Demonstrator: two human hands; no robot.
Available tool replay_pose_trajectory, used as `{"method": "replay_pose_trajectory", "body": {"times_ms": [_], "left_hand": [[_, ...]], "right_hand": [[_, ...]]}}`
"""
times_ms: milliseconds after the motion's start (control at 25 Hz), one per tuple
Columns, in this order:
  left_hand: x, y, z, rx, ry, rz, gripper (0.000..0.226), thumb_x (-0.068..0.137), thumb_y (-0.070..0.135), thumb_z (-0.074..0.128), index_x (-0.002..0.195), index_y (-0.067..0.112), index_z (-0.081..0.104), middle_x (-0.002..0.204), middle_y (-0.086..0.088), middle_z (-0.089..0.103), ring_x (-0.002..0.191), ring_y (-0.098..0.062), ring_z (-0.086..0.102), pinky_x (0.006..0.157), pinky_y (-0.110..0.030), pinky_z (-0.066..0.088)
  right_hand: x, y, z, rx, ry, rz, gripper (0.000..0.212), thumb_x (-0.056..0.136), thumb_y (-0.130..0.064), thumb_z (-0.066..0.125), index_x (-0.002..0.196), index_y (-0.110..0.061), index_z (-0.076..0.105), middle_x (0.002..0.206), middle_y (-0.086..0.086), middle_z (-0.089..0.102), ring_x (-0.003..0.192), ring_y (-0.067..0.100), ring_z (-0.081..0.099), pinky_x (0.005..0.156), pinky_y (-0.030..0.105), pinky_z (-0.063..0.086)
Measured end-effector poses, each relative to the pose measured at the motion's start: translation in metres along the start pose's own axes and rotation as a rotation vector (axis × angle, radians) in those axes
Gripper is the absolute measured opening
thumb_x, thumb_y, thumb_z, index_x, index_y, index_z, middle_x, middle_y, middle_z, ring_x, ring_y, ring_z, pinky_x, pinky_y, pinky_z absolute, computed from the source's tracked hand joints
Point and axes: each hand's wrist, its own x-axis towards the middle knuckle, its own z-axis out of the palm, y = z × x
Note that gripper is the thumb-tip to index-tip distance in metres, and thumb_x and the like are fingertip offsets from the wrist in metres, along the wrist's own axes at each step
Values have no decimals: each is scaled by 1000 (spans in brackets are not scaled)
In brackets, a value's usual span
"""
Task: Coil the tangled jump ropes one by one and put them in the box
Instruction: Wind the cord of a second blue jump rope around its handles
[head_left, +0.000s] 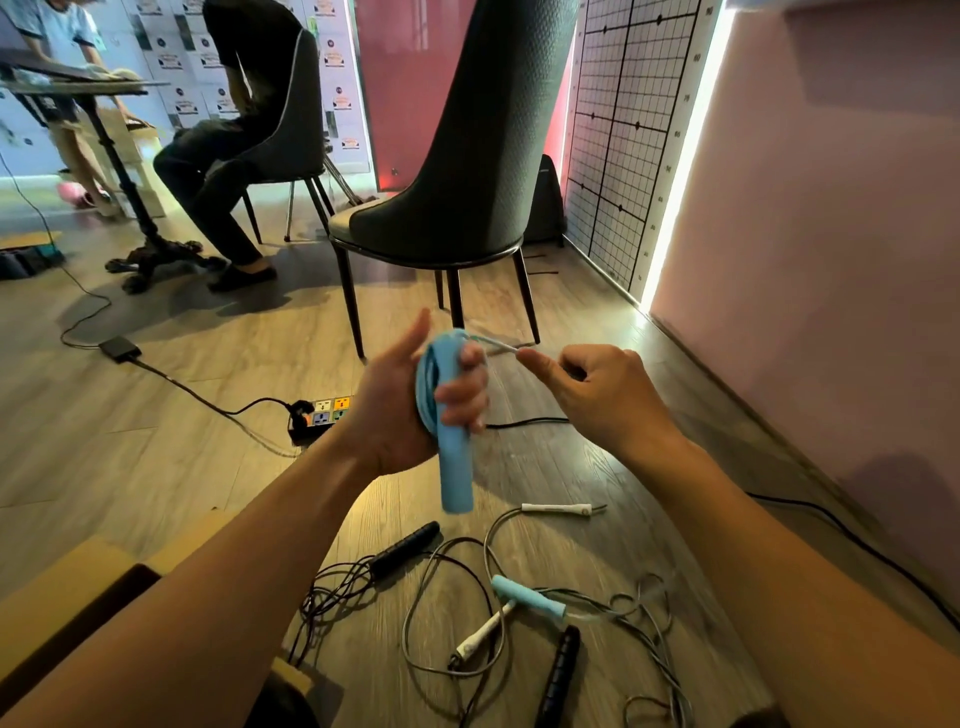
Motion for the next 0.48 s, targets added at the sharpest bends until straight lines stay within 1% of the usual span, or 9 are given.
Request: {"method": "replay_pose_trajectory", "body": {"times_ms": [40, 120, 200, 240, 280, 320, 400, 440, 480], "left_hand": [[0, 3, 0, -118, 9, 125, 59, 102, 60, 22, 91, 12, 55, 64, 1, 47, 57, -12, 49, 67, -29, 50], [-1, 10, -2, -251, 84, 373, 44, 105, 47, 28, 105, 11, 52, 74, 0, 48, 68, -14, 51, 80, -32, 52], [-1, 15, -8, -271, 219, 570, 34, 105, 38, 32, 117, 10, 47, 82, -3, 49, 77, -17, 54, 96, -36, 48], [0, 18, -13, -257, 327, 642, 34, 104, 37, 33, 118, 10, 46, 83, -3, 51, 79, -18, 55, 100, -37, 47], [0, 21, -17, -245, 447, 700, 33, 104, 38, 32, 117, 11, 46, 81, -3, 53, 79, -18, 56, 99, -38, 47], [-1, 24, -22, -235, 566, 743, 33, 105, 39, 32, 115, 12, 47, 80, -3, 55, 78, -19, 57, 95, -39, 49], [-3, 29, -31, -168, 757, 797, 29, 106, 39, 36, 114, 14, 49, 78, -2, 56, 80, -18, 57, 90, -37, 52], [-4, 30, -38, -78, 831, 812, 26, 106, 37, 38, 114, 16, 51, 79, 0, 55, 80, -17, 58, 90, -35, 52], [-5, 29, -43, 81, 894, 810, 23, 106, 35, 38, 112, 18, 52, 79, 1, 56, 80, -15, 58, 91, -34, 51]], "right_hand": [[1, 0, 0, 9, -8, -2, 56, 87, -64, 55, 55, -19, 48, 49, -3, 46, 47, 13, 42, 49, 31, 40], [2, 2, 2, 13, -54, -13, 56, 92, -60, 53, 59, -14, 55, 54, 4, 55, 50, 19, 49, 51, 37, 46], [2, 6, 7, -12, -138, -21, 58, 94, -59, 51, 65, -10, 59, 60, 8, 59, 54, 23, 53, 55, 40, 49], [2, 6, 9, -21, -204, -18, 58, 94, -59, 50, 67, -9, 60, 60, 7, 58, 53, 19, 51, 55, 39, 48], [1, 6, 10, -22, -278, -12, 56, 94, -58, 51, 69, -10, 63, 59, 4, 57, 51, 12, 49, 54, 37, 46], [0, 5, 10, -16, -351, -7, 52, 94, -57, 52, 69, -13, 65, 57, 0, 54, 48, 6, 47, 52, 32, 43], [-3, 2, 8, -5, -465, -21, 43, 94, -54, 55, 69, -20, 66, 52, -9, 49, 43, 0, 44, 51, 20, 38], [-4, 1, 8, -4, -502, -42, 40, 94, -52, 57, 69, -22, 66, 52, -10, 49, 43, -1, 43, 51, 18, 37], [-5, -2, 7, -4, -522, -73, 38, 93, -51, 59, 69, -22, 66, 52, -10, 48, 43, -1, 44, 50, 17, 37]]}}
